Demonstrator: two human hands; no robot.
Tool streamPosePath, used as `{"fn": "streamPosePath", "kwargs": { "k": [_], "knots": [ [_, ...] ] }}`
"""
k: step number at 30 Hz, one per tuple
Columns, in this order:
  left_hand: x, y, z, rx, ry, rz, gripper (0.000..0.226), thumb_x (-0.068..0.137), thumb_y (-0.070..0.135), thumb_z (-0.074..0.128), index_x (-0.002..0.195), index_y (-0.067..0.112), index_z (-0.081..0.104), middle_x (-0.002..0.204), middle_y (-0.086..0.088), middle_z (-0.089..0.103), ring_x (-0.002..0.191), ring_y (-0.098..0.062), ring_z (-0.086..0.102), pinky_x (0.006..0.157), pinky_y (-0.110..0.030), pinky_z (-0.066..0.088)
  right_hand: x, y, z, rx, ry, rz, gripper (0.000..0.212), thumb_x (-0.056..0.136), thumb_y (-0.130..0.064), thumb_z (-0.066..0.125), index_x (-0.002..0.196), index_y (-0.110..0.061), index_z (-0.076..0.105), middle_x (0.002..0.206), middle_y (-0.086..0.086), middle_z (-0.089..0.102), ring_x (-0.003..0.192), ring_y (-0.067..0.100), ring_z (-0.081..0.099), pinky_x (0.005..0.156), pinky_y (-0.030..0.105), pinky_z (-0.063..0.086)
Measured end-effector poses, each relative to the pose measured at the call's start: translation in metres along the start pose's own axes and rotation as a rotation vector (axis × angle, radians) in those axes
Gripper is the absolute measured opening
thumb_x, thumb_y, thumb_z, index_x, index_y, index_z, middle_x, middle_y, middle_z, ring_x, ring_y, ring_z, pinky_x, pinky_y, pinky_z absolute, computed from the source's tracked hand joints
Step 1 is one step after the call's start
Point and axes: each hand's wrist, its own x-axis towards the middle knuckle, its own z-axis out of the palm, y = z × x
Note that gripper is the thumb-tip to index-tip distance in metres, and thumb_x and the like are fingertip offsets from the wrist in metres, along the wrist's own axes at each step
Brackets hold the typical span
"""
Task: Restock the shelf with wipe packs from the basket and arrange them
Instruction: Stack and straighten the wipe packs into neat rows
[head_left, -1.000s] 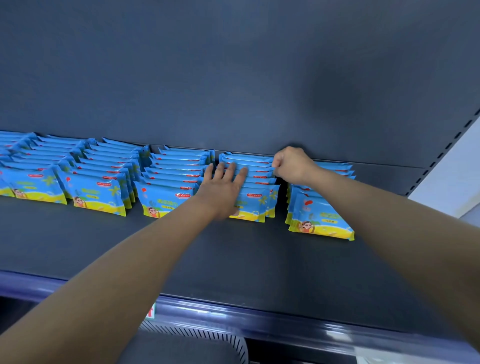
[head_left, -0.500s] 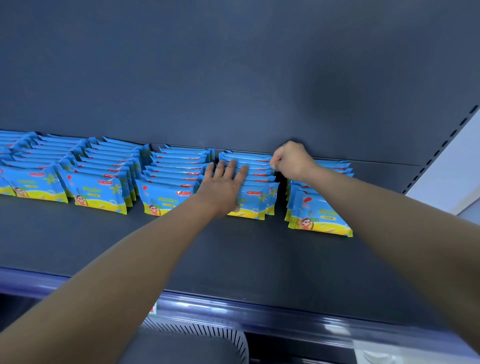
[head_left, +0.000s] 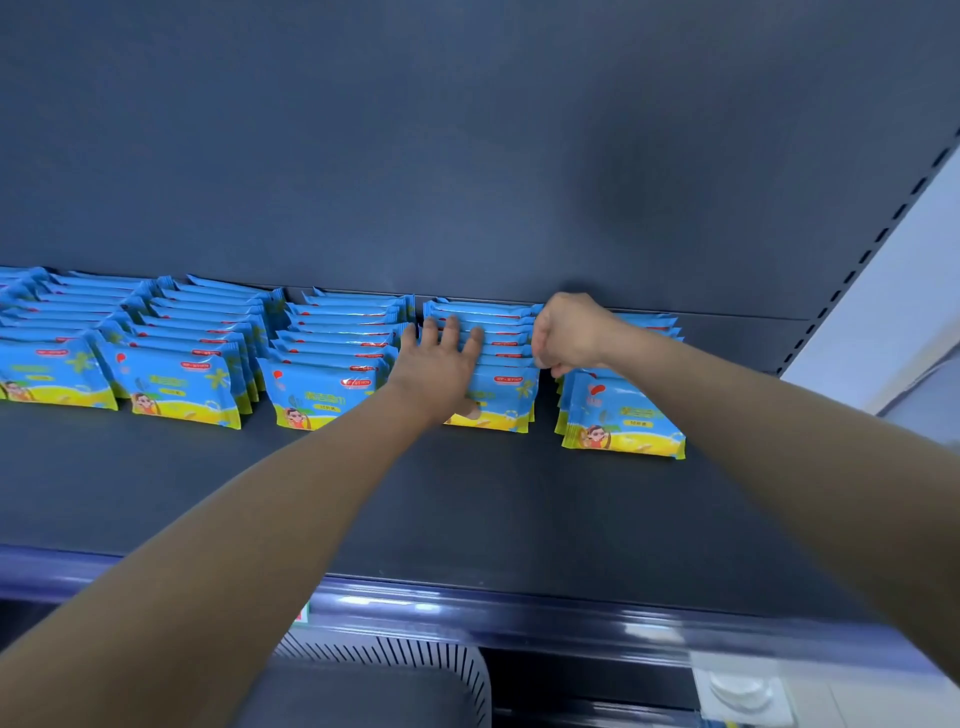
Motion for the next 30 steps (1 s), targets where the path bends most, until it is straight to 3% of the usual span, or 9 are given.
{"fn": "streamPosePath", "kwargs": {
  "k": [5,10,13,17,19,22,26,30],
  "knots": [
    [0.000,0.000,0.002,0.034,0.035,-0.006,0.105,0.077,0.069,0.051,0.148,0.015,-0.006,0.155,-0.018,0.005,0.142,-0.039,0.008,0.115,-0.054,0.001,-0.004,0.002,0.000,0.003,0.034,0.000,0.017,0.084,0.000,0.057,0.095,0.002,0.070,0.093,0.017,0.072,0.069,0.018,0.063,0.077,0.033,0.057],
    [-0.021,-0.049,0.003,0.028,0.108,-0.020,0.118,0.069,0.065,0.064,0.147,0.018,-0.012,0.157,-0.008,-0.001,0.145,-0.029,0.000,0.114,-0.052,-0.004,-0.007,-0.013,0.001,0.074,0.228,-0.145,0.013,0.083,-0.016,0.068,0.091,-0.005,0.070,0.097,0.008,0.071,0.084,0.016,0.061,0.076,0.026,0.048],
    [-0.041,-0.094,0.014,0.018,0.038,-0.120,0.120,0.069,0.062,0.068,0.147,0.020,-0.014,0.157,-0.006,-0.006,0.145,-0.027,-0.003,0.115,-0.051,-0.002,-0.004,-0.037,0.018,-0.003,0.165,-0.246,0.037,0.083,-0.030,0.069,0.115,-0.011,0.062,0.120,0.008,0.063,0.106,0.020,0.057,0.089,0.029,0.044],
    [-0.057,-0.123,0.035,-0.072,-0.045,-0.136,0.128,0.062,0.057,0.075,0.147,0.021,-0.015,0.157,-0.005,-0.007,0.145,-0.025,-0.003,0.116,-0.049,0.003,0.001,-0.056,0.048,-0.267,0.001,-0.289,0.079,0.079,-0.045,0.069,0.143,-0.016,0.033,0.148,0.006,0.033,0.136,0.027,0.029,0.110,0.039,0.030],
    [-0.058,-0.128,0.045,-0.054,-0.028,-0.121,0.122,0.069,0.048,0.074,0.147,0.020,-0.016,0.157,-0.005,-0.005,0.145,-0.025,-0.003,0.116,-0.047,0.005,0.002,-0.056,0.059,-0.362,-0.008,-0.280,0.088,0.078,-0.043,0.071,0.147,-0.017,0.023,0.152,0.005,0.025,0.139,0.029,0.022,0.112,0.042,0.028],
    [-0.052,-0.128,0.053,-0.038,0.029,-0.112,0.106,0.081,0.034,0.068,0.147,0.019,-0.013,0.157,-0.006,-0.001,0.145,-0.028,-0.002,0.117,-0.046,0.007,0.003,-0.050,0.069,-0.408,0.054,-0.291,0.080,0.083,-0.023,0.066,0.147,-0.019,0.018,0.151,0.004,0.024,0.137,0.028,0.023,0.110,0.040,0.027],
    [-0.044,-0.126,0.056,-0.004,0.066,-0.082,0.105,0.079,0.038,0.069,0.148,0.015,-0.008,0.154,-0.010,0.006,0.143,-0.032,0.004,0.116,-0.049,0.011,0.004,-0.047,0.077,-0.398,0.103,-0.295,0.074,0.085,-0.008,0.058,0.147,-0.017,0.018,0.149,0.006,0.024,0.137,0.028,0.022,0.113,0.039,0.023],
    [-0.047,-0.129,0.055,-0.009,0.069,-0.070,0.107,0.079,0.041,0.068,0.147,0.017,-0.012,0.155,-0.009,0.004,0.143,-0.031,0.004,0.116,-0.049,0.012,0.001,-0.049,0.080,-0.395,0.105,-0.289,0.074,0.085,-0.007,0.057,0.147,-0.016,0.017,0.150,0.007,0.022,0.139,0.027,0.019,0.115,0.039,0.020]
  ]
}}
